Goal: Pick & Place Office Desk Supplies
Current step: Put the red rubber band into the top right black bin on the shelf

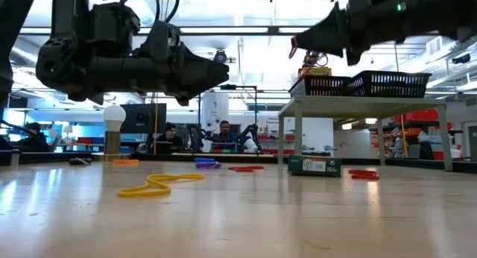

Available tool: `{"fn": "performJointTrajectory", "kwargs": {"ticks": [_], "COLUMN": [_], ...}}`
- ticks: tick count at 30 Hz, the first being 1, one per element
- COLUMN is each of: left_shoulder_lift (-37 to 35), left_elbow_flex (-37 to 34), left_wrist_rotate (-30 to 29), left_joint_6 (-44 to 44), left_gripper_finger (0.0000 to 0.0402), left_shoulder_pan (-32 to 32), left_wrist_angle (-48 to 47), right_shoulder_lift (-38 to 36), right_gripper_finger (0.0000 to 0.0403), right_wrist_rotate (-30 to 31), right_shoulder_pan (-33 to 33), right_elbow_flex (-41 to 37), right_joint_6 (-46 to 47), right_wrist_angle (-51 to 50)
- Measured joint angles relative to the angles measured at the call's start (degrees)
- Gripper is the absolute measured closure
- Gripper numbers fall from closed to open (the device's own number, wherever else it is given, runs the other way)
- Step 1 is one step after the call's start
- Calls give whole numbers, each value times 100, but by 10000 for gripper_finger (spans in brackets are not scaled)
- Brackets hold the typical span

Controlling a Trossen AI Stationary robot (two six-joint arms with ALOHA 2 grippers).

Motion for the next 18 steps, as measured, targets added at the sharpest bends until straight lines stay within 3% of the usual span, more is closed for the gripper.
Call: {"fn": "performJointTrajectory", "kwargs": {"ticks": [10,18], "left_shoulder_lift": [-21,-21], "left_elbow_flex": [2,4], "left_wrist_rotate": [-53,-224], "left_joint_6": [120,489], "left_gripper_finger": [268,267], "left_shoulder_pan": [-51,-51], "left_wrist_angle": [-23,-19], "right_shoulder_lift": [-746,-954], "right_gripper_finger": [402,398], "right_wrist_rotate": [475,617], "right_shoulder_pan": [197,-418], "right_elbow_flex": [1745,3729], "right_joint_6": [437,1116], "right_wrist_angle": [-3983,-7601]}}
